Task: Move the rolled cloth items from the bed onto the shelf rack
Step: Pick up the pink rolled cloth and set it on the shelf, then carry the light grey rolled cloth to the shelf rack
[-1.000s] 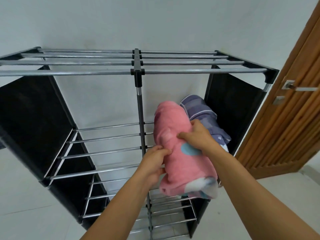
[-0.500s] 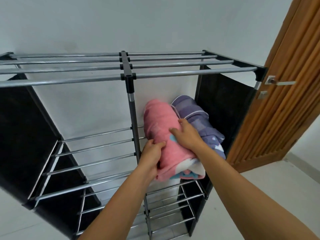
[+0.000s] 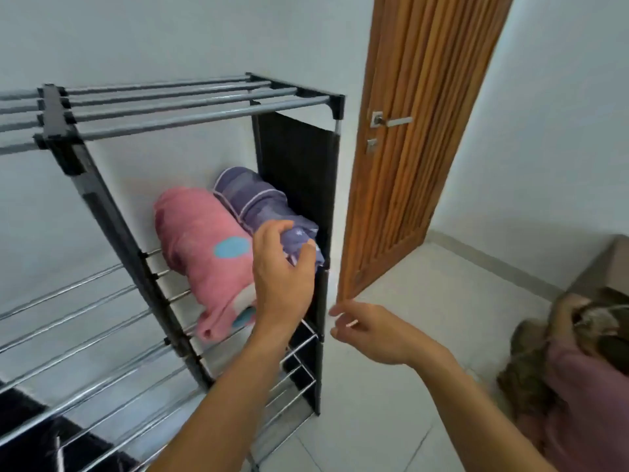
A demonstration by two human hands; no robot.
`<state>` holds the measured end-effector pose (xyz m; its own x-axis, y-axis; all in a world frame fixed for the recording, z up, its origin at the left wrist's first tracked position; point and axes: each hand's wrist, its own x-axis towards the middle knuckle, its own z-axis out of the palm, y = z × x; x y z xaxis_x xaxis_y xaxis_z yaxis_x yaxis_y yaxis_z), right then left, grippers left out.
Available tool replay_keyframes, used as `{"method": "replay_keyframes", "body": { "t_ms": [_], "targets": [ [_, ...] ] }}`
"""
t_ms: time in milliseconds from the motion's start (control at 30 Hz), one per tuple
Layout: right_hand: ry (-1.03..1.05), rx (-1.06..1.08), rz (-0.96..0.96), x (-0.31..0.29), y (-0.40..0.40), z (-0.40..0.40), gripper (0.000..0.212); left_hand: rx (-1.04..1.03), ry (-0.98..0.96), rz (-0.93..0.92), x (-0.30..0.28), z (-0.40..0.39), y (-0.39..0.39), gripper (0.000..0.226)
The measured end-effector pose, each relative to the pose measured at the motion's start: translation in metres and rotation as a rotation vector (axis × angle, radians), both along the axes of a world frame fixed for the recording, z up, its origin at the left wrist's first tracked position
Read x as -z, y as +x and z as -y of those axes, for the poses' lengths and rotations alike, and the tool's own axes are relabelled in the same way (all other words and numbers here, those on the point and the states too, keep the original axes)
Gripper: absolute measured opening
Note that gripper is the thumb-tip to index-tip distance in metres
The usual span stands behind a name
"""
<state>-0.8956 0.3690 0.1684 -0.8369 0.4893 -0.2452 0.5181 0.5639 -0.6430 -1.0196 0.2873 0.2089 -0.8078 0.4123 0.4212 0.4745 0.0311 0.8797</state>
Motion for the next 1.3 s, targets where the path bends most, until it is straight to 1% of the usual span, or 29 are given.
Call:
{"method": "replay_keyframes", "body": {
  "t_ms": [33, 67, 133, 167, 200, 233, 333, 400, 500, 567, 633, 700, 733, 833, 900, 933, 1000, 1033, 1133, 1200, 1300],
  "targets": [
    [0.006, 0.067, 0.025, 0.003, 0.028, -0.001, 0.039, 0.114, -0.05, 0.018, 0.001, -0.011, 0.019, 0.028],
    [0.026, 0.143, 0.033, 0.006, 0.06, -0.001, 0.038, 0.259, -0.142, 0.061, 0.002, -0.023, 0.04, 0.022],
    [0.076, 0.311, 0.036, 0.01, 0.129, 0.004, 0.037, 0.578, -0.407, 0.102, 0.011, -0.043, 0.091, 0.019],
    [0.089, 0.404, 0.033, 0.011, 0.167, 0.011, 0.036, 0.726, -0.545, 0.067, 0.019, -0.05, 0.121, 0.023],
    [0.101, 0.498, 0.025, 0.014, 0.208, 0.021, 0.034, 0.848, -0.642, 0.016, 0.028, -0.056, 0.154, 0.027],
    [0.106, 0.588, 0.023, 0.017, 0.249, 0.035, 0.032, 0.933, -0.695, -0.043, 0.038, -0.06, 0.187, 0.028],
    [0.099, 0.865, 0.027, 0.032, 0.374, 0.091, 0.025, 1.166, -0.74, -0.138, 0.063, -0.057, 0.301, 0.017],
    [0.053, 1.094, 0.018, 0.045, 0.45, 0.144, 0.025, 1.344, -0.789, -0.199, 0.087, -0.049, 0.38, 0.01],
    [-0.043, 1.474, -0.04, 0.057, 0.543, 0.237, 0.022, 1.556, -0.853, -0.358, 0.121, -0.02, 0.503, 0.013],
    [-0.061, 1.731, -0.105, 0.07, 0.597, 0.299, 0.012, 1.733, -0.893, -0.44, 0.134, 0.016, 0.584, 0.012],
    [-0.087, 1.956, -0.192, 0.08, 0.634, 0.349, 0.01, 1.852, -0.942, -0.512, 0.144, 0.052, 0.649, 0.02],
    [-0.102, 2.136, -0.259, 0.089, 0.657, 0.387, 0.015, 1.924, -0.983, -0.532, 0.153, 0.083, 0.701, 0.033],
    [-0.104, 2.22, -0.299, 0.094, 0.668, 0.403, 0.015, 1.97, -1.017, -0.521, 0.158, 0.097, 0.728, 0.037],
    [-0.147, 2.37, -0.363, 0.11, 0.693, 0.425, 0.006, 2.051, -1.202, -0.341, 0.162, 0.122, 0.782, 0.037],
    [-0.174, 2.418, -0.374, 0.122, 0.721, 0.427, 0.008, 2.049, -1.317, -0.209, 0.166, 0.127, 0.823, 0.034],
    [-0.173, 2.437, -0.371, 0.127, 0.738, 0.425, 0.012, 2.037, -1.36, -0.107, 0.169, 0.126, 0.844, 0.032],
    [-0.145, 2.467, -0.362, 0.132, 0.775, 0.417, 0.018, 1.976, -1.435, 0.154, 0.171, 0.117, 0.884, 0.032],
    [-0.149, 2.474, -0.356, 0.133, 0.793, 0.412, 0.019, 1.928, -1.476, 0.276, 0.173, 0.111, 0.903, 0.035],
    [-0.216, 2.484, -0.325, 0.135, 0.852, 0.398, 0.022, 1.772, -1.597, 0.576, 0.175, 0.091, 0.958, 0.063],
    [-0.21, 2.495, -0.347, 0.134, 0.891, 0.388, 0.024, 1.686, -1.619, 0.706, 0.175, 0.078, 0.989, 0.075],
    [-0.153, 2.556, -0.435, 0.137, 0.939, 0.373, 0.028, 1.6, -1.654, 0.751, 0.176, 0.066, 1.026, 0.077]
  ]
}}
